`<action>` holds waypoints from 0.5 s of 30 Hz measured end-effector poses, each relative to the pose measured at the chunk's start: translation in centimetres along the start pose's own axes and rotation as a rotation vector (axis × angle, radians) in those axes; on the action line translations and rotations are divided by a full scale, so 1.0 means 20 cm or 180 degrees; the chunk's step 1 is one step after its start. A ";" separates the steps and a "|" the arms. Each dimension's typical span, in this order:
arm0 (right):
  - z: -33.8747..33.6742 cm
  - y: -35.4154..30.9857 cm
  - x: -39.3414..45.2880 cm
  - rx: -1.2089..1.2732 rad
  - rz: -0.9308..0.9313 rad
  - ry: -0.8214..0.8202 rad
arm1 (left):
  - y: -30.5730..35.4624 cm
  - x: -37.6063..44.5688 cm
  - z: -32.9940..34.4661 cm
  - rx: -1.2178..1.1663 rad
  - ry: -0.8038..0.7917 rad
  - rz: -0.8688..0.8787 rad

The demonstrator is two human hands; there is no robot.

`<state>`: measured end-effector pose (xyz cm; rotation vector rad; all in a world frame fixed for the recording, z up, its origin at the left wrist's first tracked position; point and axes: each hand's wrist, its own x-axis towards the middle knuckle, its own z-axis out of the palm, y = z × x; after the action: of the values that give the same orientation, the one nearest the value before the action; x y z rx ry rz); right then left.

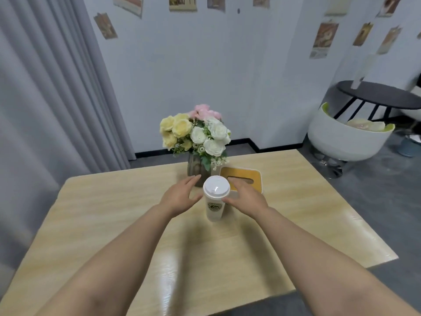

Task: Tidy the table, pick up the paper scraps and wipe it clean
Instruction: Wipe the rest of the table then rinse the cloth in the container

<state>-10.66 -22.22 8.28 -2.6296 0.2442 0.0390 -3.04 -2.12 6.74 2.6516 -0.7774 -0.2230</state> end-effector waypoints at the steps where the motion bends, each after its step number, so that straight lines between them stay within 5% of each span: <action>1: 0.01 0.00 0.02 -0.0021 -0.0069 -0.0056 | 0.00 0.02 0.01 -0.0028 -0.0016 -0.0016; 8: 0.08 0.06 0.17 -0.0217 -0.0157 -0.0644 | 0.03 0.15 0.06 -0.0258 -0.0412 -0.0156; 15: 0.15 0.07 0.24 -0.0059 -0.0223 -0.0629 | 0.04 0.19 0.12 -0.0885 -0.0720 -0.0457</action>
<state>-6.12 -22.82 4.67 -2.6274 0.0839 0.2768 -0.90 -5.49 4.58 2.4430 -0.5736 -0.6308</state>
